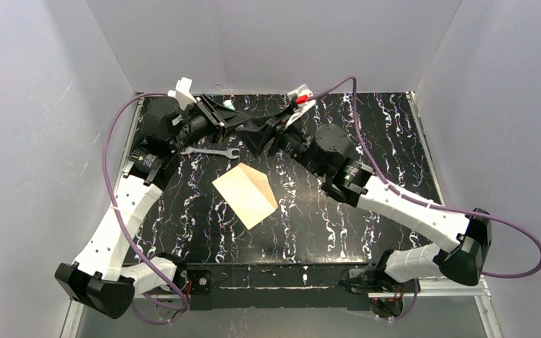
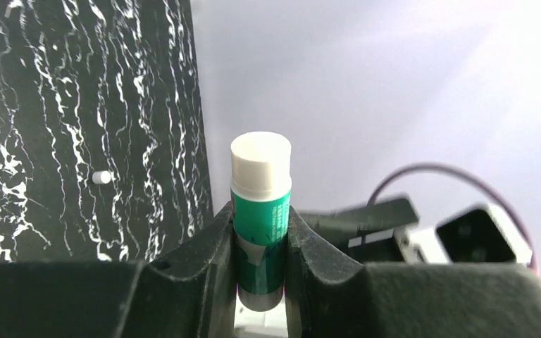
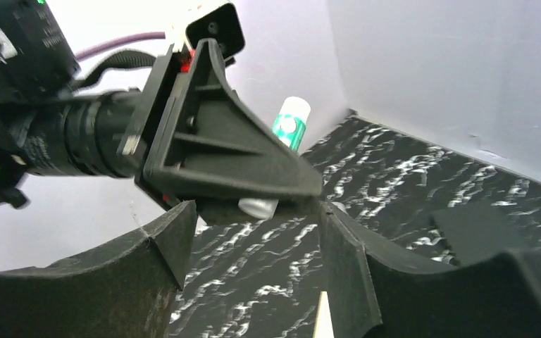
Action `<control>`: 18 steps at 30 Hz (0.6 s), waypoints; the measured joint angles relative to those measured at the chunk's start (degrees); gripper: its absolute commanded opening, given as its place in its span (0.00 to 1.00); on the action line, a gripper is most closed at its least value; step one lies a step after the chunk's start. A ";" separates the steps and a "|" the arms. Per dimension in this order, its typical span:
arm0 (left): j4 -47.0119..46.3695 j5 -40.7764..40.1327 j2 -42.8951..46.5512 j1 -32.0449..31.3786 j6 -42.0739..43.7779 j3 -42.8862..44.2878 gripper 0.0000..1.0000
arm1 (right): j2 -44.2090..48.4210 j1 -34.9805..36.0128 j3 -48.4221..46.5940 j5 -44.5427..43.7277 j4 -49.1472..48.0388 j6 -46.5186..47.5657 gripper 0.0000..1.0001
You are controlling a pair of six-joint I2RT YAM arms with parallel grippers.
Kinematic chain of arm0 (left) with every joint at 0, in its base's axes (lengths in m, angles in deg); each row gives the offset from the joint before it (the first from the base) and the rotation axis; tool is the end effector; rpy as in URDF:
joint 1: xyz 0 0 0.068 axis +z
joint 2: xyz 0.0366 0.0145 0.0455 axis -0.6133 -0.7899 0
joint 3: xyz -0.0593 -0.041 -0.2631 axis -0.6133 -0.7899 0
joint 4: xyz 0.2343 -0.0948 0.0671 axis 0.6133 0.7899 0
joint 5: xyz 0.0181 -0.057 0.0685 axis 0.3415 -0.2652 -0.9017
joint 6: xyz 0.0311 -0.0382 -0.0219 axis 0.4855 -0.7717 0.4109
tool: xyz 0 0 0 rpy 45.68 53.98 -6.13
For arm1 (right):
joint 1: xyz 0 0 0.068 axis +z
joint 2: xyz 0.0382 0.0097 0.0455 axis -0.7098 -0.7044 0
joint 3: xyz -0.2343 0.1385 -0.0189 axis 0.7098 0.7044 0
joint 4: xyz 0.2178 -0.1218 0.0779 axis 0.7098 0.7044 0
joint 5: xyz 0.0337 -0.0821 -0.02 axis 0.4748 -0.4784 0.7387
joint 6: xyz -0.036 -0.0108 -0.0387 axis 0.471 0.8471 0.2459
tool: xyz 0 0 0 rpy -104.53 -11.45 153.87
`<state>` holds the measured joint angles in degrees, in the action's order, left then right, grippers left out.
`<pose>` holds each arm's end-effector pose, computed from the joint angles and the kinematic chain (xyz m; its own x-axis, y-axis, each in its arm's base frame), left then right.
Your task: Place the letter into the envelope and seal it
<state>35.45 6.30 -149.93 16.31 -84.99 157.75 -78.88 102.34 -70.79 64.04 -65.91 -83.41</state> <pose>0.2226 -0.1036 0.4479 -0.6701 -0.6297 -0.3930 0.2625 0.2942 -0.9190 0.1677 0.2545 0.4408 -0.1632 0.4336 -0.8862 -0.7919 0.4781 0.3798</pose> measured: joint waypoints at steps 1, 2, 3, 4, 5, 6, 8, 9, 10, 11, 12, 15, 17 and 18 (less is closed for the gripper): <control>0.52 -1.29 0.04 0.00 -1.57 0.31 0.00 | -0.26 1.49 0.00 -3.32 0.13 2.99 0.63; 1.03 -2.64 0.04 0.09 -2.86 0.48 0.00 | -0.52 2.45 0.00 -5.18 0.15 4.83 0.61; 1.70 -4.09 0.04 0.11 -4.17 0.52 0.00 | -0.96 3.78 0.00 -7.74 0.15 7.21 0.58; 2.29 -4.98 0.04 0.26 -5.05 0.55 0.00 | -1.33 4.52 -0.02 -9.20 0.11 8.76 0.56; 2.89 -5.97 0.04 0.35 -6.03 0.57 0.00 | -1.81 5.40 -0.04 -10.78 0.07 10.36 0.56; 3.34 -6.73 0.04 0.37 -6.82 0.57 0.00 | -2.29 6.03 -0.09 -12.00 0.07 11.56 0.55; 3.80 -7.72 0.04 0.37 -8.13 0.59 0.00 | -3.17 6.62 -0.22 -13.81 -0.22 13.22 0.60; 3.93 -8.07 0.04 0.37 -8.70 0.59 0.00 | -3.72 6.75 -0.35 -14.84 -0.48 13.86 0.61; 3.98 -8.33 0.04 0.37 -9.20 0.57 0.00 | -4.20 6.75 -0.57 -15.52 -0.72 14.34 0.62; 3.96 -8.52 0.04 0.37 -9.70 0.57 0.00 | -4.66 6.75 -0.66 -16.22 -1.07 14.60 0.62; 3.96 -8.61 0.04 0.37 -10.19 0.57 0.00 | -4.98 6.78 -0.68 -16.81 -1.49 14.67 0.61; 3.50 -8.61 0.04 0.37 -11.56 0.55 0.00 | -5.46 6.78 -0.70 -19.30 -2.40 14.25 0.60; 3.30 -8.61 0.04 0.37 -12.13 0.52 0.00 | -5.46 6.78 -0.70 -20.94 -3.76 12.96 0.58; 3.15 -8.63 0.09 0.37 -12.44 0.46 0.00 | -5.46 6.78 -0.70 -21.70 -4.68 12.13 0.59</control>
<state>38.59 -2.33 -149.84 16.68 -97.43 158.21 -84.34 109.12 -71.49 42.34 -70.59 -71.28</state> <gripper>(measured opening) 0.217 0.595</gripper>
